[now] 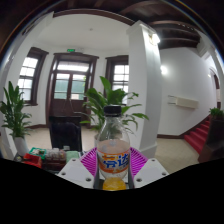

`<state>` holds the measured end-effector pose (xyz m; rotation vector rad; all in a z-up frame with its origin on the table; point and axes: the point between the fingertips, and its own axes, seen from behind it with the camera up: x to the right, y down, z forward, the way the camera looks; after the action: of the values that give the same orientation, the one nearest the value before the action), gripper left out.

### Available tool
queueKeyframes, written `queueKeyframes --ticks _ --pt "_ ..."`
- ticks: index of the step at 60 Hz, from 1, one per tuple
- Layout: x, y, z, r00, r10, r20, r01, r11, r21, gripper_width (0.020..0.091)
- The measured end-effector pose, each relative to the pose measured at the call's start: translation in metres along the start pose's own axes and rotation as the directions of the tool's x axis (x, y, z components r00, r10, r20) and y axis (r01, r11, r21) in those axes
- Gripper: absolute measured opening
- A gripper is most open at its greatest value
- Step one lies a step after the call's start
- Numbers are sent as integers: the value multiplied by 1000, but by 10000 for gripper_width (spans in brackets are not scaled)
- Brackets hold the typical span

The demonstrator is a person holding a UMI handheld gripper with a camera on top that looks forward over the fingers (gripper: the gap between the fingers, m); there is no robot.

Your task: Pour water

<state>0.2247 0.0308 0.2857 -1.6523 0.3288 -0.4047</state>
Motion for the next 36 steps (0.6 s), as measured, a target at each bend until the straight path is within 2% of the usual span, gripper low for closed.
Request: queueKeyframes --ticks 5,15,27,31,36 --pt "21 11 -7 999 21 -36 -21 1000 -13 394" --pt "66 75 28 995 55 -77 -61 995 -73 394" --pt "90 136 49 993 -26 -114 8 989 -149 395" --pt "90 150 53 993 -23 -113 7 989 -147 418" --pt "89 148 53 994 27 -109 -36 996 -85 410"
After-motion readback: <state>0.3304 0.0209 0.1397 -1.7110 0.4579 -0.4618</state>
